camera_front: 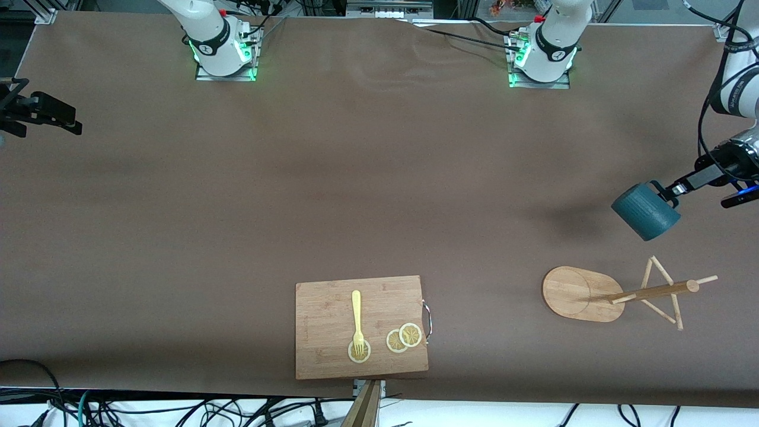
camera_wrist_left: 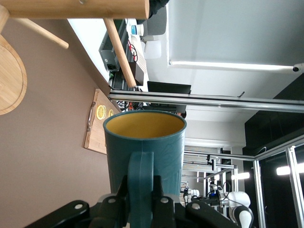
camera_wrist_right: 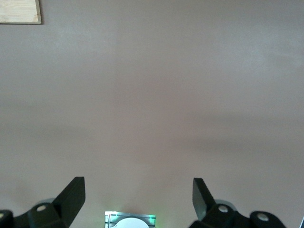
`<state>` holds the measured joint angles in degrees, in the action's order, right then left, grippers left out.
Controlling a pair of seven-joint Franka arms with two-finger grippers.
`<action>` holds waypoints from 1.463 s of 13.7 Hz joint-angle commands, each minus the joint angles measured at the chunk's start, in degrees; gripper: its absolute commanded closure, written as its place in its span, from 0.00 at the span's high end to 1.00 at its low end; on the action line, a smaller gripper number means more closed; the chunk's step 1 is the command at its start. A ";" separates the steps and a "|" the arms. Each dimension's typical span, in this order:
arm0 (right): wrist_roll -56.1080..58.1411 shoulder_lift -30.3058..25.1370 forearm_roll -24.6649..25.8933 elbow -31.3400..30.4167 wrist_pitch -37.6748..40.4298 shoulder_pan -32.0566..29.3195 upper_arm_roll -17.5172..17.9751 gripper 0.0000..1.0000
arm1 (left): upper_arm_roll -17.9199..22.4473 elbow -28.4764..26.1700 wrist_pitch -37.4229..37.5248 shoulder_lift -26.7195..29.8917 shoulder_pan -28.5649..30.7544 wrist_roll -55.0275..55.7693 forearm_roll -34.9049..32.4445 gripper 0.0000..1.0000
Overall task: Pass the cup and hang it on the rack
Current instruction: 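Lift the mug with the left gripper and carry it toward the rack, then lower the mug handle onto a rack peg with the left gripper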
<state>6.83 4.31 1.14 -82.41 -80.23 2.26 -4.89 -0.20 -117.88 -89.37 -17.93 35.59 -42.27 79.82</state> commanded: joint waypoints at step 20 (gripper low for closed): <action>-0.33 0.17 0.62 0.76 0.34 0.02 0.06 1.00 | -0.59 19.62 3.06 -18.63 -1.58 20.83 6.40 0.00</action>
<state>6.83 4.32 1.17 -82.42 -80.23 2.28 -4.89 -0.68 -100.31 -88.23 -34.38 33.79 -22.67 84.56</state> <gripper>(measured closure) 0.000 0.789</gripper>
